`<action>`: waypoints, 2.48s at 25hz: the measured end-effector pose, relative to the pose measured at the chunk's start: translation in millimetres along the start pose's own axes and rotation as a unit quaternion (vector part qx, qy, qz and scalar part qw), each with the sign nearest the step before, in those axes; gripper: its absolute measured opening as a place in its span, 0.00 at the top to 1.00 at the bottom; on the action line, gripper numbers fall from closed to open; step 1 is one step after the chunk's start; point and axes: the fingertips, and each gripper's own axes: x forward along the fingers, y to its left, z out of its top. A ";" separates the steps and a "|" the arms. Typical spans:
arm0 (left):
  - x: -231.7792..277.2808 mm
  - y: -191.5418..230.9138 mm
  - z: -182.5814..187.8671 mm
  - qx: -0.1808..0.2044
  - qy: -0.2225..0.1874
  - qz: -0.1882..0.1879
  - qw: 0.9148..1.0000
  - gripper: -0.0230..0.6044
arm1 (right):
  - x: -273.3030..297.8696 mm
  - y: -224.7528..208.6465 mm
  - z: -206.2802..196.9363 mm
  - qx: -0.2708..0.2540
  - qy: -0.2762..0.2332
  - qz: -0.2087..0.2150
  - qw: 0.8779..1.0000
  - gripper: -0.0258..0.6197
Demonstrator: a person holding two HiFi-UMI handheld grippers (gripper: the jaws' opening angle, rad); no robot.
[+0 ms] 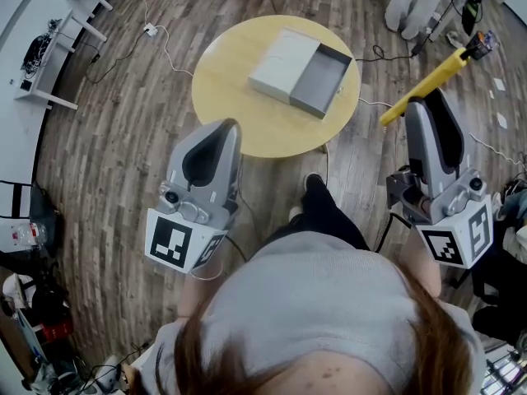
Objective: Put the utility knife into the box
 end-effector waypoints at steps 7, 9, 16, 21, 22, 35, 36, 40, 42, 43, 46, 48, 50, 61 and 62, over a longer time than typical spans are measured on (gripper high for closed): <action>31.8 25.7 -11.9 -0.003 -0.003 0.010 1.000 0.96 | 31.3 -29.0 -15.4 0.008 0.007 0.004 1.000 0.77; 46.1 34.2 -14.4 -0.002 -0.006 0.012 1.000 0.96 | 43.9 -38.9 -19.0 0.007 0.009 0.011 1.000 0.77; 105.6 62.9 -20.9 0.004 -0.014 0.021 1.000 0.96 | 91.1 -81.9 -33.9 0.020 0.016 0.040 0.999 0.77; 134.8 78.8 -23.7 0.006 -0.014 0.032 0.999 0.96 | 119.6 -96.9 -50.6 0.044 0.035 0.067 0.996 0.77; 138.5 82.1 -24.2 0.005 -0.014 0.035 0.999 0.96 | 126.0 -98.2 -54.6 0.048 0.041 0.072 0.995 0.77; 137.9 118.9 -41.6 -0.012 0.002 0.031 0.999 0.96 | 159.5 -101.2 -106.9 0.091 0.103 0.033 0.990 0.77; 138.9 118.5 -42.2 -0.015 0.001 0.027 1.000 0.96 | 159.0 -102.7 -110.2 0.096 0.108 0.027 0.989 0.77; 139.6 119.8 -49.6 -0.026 0.004 0.014 1.000 0.96 | 158.5 -107.7 -124.2 0.115 0.129 0.000 0.985 0.77; 138.2 123.8 -54.6 -0.031 0.008 0.011 0.999 0.96 | 159.0 -111.6 -133.5 0.129 0.140 -0.019 0.982 0.77; 137.4 126.1 -57.6 -0.033 0.010 0.009 0.999 0.96 | 159.3 -114.3 -139.4 0.140 0.146 -0.030 0.979 0.77; 135.6 133.3 -66.5 -0.041 0.017 0.007 0.999 0.96 | 165.0 -121.4 -158.9 0.170 0.171 -0.050 0.969 0.77; 136.1 135.7 -71.1 -0.045 0.019 0.005 0.999 0.96 | 166.6 -126.5 -173.3 0.199 0.186 -0.057 0.961 0.77; 138.0 136.7 -75.4 -0.050 0.021 0.002 0.999 0.96 | 163.1 -135.5 -188.7 0.231 0.198 -0.079 0.949 0.77; 148.9 135.3 -89.7 -0.072 0.025 -0.026 0.997 0.96 | 120.7 -164.8 -286.1 0.326 0.283 -0.219 0.875 0.77; 150.0 134.3 -91.2 -0.074 0.026 -0.028 0.997 0.96 | 115.2 -167.0 -294.5 0.326 0.297 -0.233 0.867 0.77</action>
